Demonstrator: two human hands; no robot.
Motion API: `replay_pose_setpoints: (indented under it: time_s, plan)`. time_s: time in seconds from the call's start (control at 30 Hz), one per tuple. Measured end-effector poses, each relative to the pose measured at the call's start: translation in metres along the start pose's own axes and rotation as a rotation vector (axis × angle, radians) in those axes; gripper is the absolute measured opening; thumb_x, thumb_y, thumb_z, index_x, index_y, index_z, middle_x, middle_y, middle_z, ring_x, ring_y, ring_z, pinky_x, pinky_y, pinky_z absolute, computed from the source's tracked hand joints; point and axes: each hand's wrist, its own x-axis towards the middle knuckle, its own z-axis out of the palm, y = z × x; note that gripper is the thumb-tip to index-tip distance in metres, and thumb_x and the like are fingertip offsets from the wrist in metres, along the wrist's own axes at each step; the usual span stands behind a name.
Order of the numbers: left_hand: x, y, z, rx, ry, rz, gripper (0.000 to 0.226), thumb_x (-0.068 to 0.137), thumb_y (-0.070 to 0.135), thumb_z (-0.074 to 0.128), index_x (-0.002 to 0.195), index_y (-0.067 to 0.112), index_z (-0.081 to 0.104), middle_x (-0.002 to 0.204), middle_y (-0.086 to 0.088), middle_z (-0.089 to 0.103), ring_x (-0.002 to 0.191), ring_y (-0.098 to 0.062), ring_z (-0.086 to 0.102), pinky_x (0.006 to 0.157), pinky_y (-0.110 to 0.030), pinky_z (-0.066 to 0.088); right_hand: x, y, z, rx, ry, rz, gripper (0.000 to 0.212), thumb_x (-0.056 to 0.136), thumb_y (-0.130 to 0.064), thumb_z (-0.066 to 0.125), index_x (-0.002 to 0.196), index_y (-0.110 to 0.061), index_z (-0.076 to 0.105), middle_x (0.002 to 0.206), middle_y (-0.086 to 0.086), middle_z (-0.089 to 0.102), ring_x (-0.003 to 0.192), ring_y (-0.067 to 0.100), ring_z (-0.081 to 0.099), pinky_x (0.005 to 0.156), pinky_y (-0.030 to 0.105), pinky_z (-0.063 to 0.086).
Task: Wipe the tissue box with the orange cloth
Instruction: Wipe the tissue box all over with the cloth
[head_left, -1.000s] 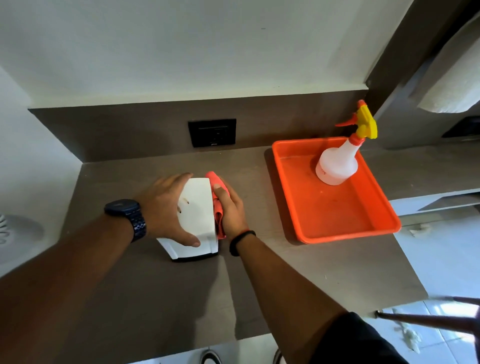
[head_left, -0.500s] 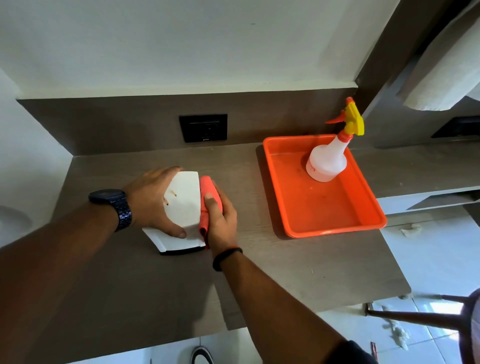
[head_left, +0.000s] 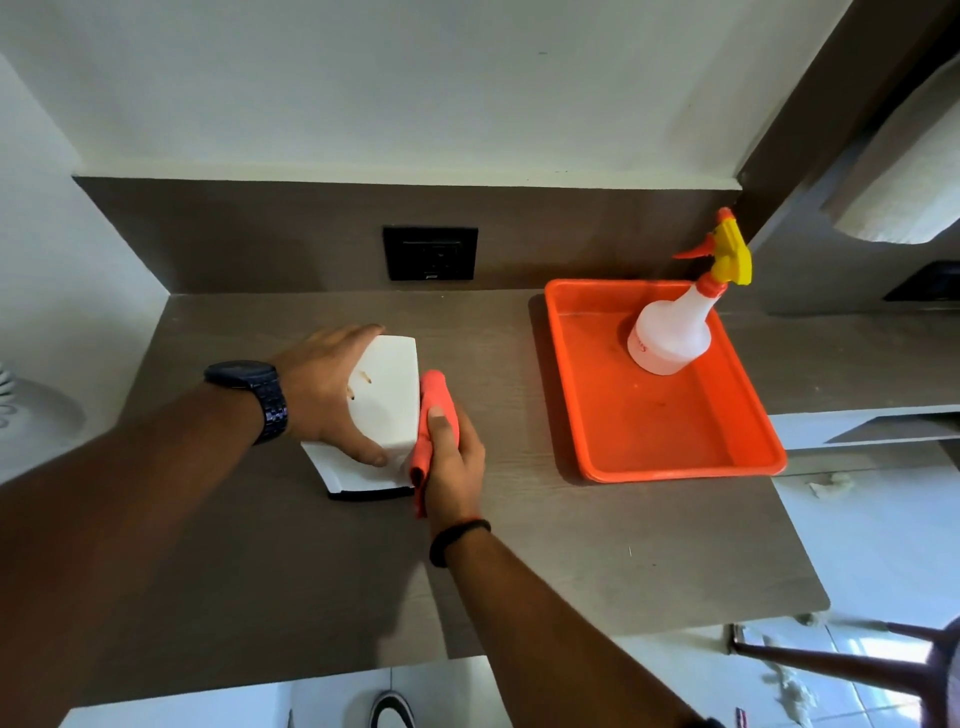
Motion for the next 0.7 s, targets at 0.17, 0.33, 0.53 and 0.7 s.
replay_pose_setpoints:
  time_s: [0.17,0.33,0.53,0.7]
  plan:
    - [0.001,-0.001,0.001,0.012,0.011,0.0,0.148,0.02,0.08,0.069,0.145,0.023,0.013,0.149,-0.002,0.033,0.132,-0.025,0.032,0.105,-0.038,0.035,0.016,-0.018,0.009,0.004,-0.035,-0.111,0.045,0.098,-0.035,0.053,0.139,-0.017,0.055,0.138,0.006,0.062,0.127,0.021,0.058,0.107,0.039,0.05]
    - [0.0,0.0,0.001,0.016,0.009,-0.007,0.148,0.021,0.079,0.07,0.145,0.022,0.013,0.149,-0.003,0.033,0.132,-0.025,0.032,0.103,-0.038,0.035,0.042,-0.029,0.019,-0.045,-0.086,-0.025,0.05,0.097,-0.043,0.05,0.139,-0.016,0.054,0.139,0.011,0.062,0.128,0.029,0.058,0.112,0.052,0.044]
    - [0.001,0.001,0.002,0.01,-0.003,-0.009,0.15,0.021,0.077,0.072,0.146,0.023,0.01,0.153,-0.003,0.028,0.134,-0.025,0.03,0.105,-0.036,0.032,0.026,-0.007,0.007,-0.018,-0.042,0.05,0.046,0.097,-0.038,0.052,0.136,-0.015,0.057,0.134,0.01,0.064,0.123,0.027,0.06,0.109,0.047,0.046]
    - [0.001,0.002,0.002,0.026,0.015,-0.015,0.148,0.022,0.076,0.071,0.146,0.023,0.01,0.151,-0.002,0.03,0.133,-0.024,0.031,0.104,-0.036,0.034,0.002,0.005,0.0,-0.055,-0.066,-0.1,0.056,0.083,-0.059,0.054,0.132,-0.033,0.053,0.135,-0.001,0.061,0.125,0.018,0.058,0.106,0.039,0.05]
